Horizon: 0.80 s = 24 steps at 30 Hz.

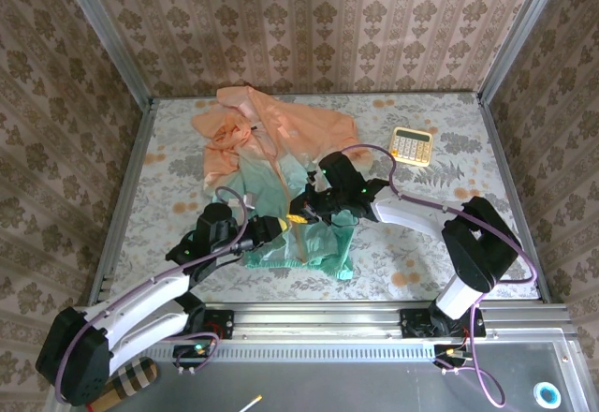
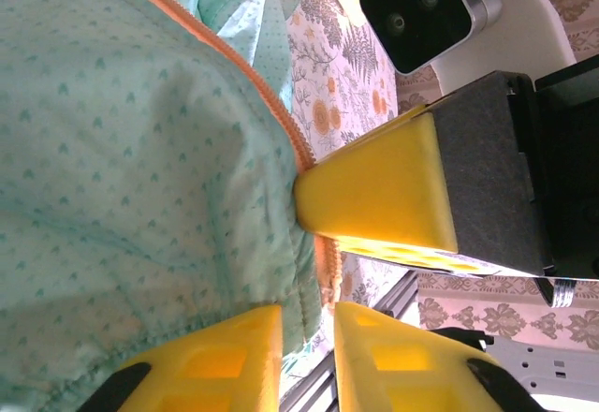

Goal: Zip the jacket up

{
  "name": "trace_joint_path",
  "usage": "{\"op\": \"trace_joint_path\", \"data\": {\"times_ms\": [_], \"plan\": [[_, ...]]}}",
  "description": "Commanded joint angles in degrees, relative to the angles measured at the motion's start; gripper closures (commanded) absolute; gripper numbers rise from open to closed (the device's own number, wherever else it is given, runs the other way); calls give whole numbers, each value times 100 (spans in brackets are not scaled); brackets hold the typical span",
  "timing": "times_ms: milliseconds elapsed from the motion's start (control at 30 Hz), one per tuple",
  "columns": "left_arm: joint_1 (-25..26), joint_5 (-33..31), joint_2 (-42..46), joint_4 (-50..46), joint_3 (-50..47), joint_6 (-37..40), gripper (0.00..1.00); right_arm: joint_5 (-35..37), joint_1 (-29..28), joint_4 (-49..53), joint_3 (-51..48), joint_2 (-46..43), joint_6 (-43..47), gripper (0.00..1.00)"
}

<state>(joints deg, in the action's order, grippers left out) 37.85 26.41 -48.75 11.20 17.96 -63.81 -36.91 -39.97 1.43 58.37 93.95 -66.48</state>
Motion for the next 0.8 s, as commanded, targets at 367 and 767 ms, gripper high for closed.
{"op": "trace_joint_path", "data": {"times_ms": [367, 767], "plan": [[11, -198, -23, 909, -418, -431, 65, -54, -75, -276, -150, -94, -269, 100], [-2, -37, -151, 1390, -516, -561, 70, -68, -88, -362, -203, -79, -302, 100]]}}
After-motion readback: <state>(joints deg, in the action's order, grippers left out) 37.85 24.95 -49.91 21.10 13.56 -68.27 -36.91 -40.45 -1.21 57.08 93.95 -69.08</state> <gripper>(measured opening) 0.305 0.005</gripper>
